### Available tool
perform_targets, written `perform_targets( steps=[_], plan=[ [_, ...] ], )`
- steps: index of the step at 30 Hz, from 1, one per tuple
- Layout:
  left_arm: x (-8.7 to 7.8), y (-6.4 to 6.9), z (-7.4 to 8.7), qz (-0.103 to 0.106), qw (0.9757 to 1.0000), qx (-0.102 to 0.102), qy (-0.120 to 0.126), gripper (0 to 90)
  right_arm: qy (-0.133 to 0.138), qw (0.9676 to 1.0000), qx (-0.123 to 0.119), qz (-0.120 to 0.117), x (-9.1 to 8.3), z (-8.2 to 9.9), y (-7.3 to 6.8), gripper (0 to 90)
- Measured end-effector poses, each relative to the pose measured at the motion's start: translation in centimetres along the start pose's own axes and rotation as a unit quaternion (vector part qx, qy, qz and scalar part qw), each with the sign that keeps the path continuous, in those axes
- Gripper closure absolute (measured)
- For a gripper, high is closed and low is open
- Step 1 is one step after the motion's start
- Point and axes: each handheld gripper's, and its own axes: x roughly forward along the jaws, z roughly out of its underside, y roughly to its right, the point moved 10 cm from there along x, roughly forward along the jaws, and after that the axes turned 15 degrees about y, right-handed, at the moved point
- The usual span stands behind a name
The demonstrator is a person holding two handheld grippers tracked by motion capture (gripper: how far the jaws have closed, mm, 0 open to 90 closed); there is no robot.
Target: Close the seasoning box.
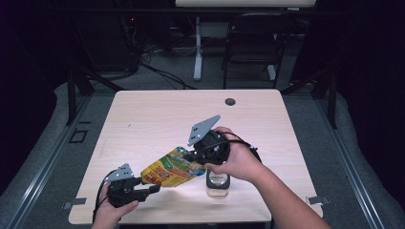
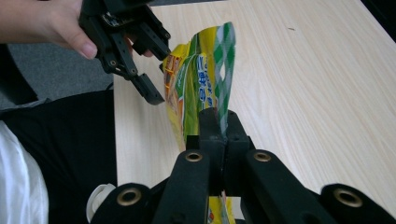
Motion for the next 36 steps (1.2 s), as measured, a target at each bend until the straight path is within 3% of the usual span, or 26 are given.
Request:
perform_targets(
  steps=[14,26,36],
  plan=[
    [-0.7,-0.4,-1.1,-0.016,0.9997,0.002,0.018,56.9,0.007,0.9999,0.012,0.006,0.0,1.3,0.2,89.6],
    [-1.6,-0.4,-1.9,-0.025,0.9993,0.016,0.024,61.5,0.007,0.9996,0.024,0.010,0.2,3.2,0.1,88.6],
    [-1.3,0.6,-2.3,-0.016,0.9992,0.026,0.026,63.3,0.013,0.9989,0.043,0.012,-0.5,5.0,-0.1,87.7]
  ],
)
